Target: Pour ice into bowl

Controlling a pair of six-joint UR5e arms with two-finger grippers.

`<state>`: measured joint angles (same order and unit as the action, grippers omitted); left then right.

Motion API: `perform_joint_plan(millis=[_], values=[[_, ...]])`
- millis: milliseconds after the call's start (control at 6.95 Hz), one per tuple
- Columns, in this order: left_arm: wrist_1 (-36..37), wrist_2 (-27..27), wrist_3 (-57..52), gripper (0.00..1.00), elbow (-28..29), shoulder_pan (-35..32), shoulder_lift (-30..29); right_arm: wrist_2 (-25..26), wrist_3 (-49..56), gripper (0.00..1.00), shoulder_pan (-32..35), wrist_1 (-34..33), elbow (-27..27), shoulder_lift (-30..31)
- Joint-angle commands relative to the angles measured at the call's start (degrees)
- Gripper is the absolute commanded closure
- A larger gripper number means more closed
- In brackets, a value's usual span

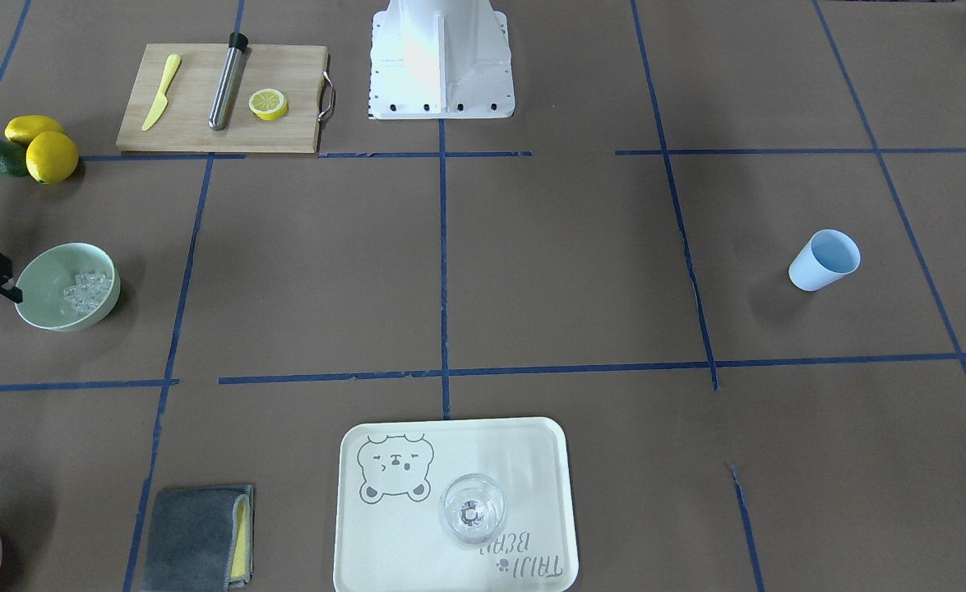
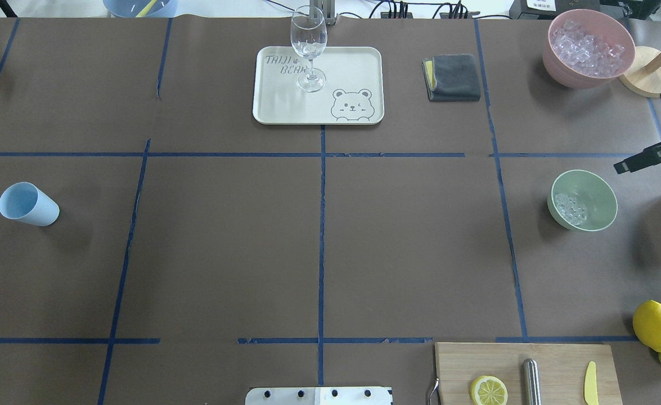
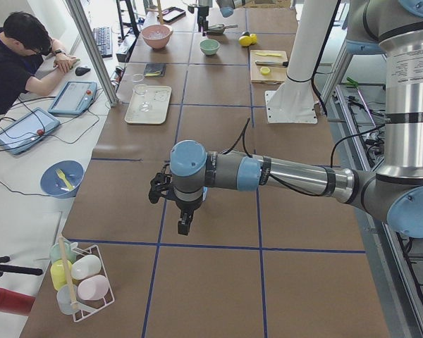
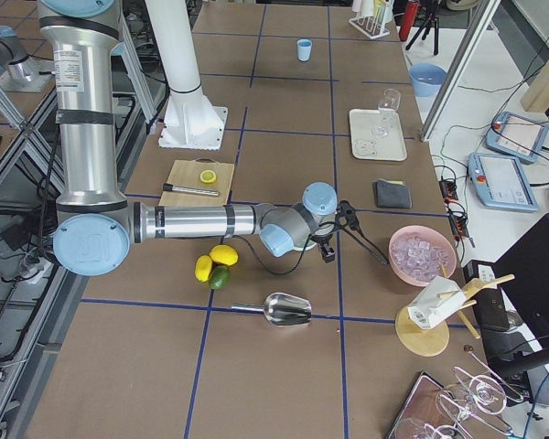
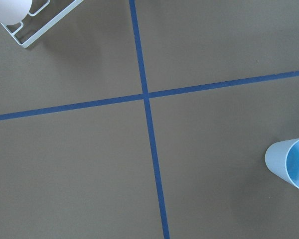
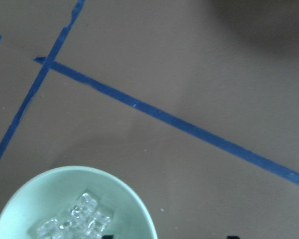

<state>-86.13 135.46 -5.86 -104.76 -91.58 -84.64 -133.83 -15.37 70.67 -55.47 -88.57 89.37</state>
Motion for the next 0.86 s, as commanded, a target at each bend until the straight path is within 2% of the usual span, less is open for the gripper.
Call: perform_joint_plan(millis=[0, 144, 288, 432, 720], values=[[-0.1, 0.0, 0.0, 0.0, 0.0, 0.0, 0.0, 0.2, 12.6, 0.0, 10.6, -10.8, -0.2, 0.0], [-0.1, 0.0, 0.0, 0.0, 0.0, 0.0, 0.0, 0.2, 15.9, 0.0, 16.5, -19.6, -0.5, -0.6], [-0.1, 0.0, 0.0, 0.0, 0.0, 0.0, 0.0, 0.2, 16.0, 0.0, 18.6, -26.3, -2.3, -0.9], [-0.2, 0.1, -0.1, 0.0, 0.0, 0.0, -0.1, 0.6, 16.9, 0.0, 19.0, -30.2, -2.9, -0.8], [-0.2, 0.1, -0.2, 0.0, 0.1, 0.0, -0.1, 0.9, 21.1, 0.0, 18.9, -30.6, -2.8, 1.1]])
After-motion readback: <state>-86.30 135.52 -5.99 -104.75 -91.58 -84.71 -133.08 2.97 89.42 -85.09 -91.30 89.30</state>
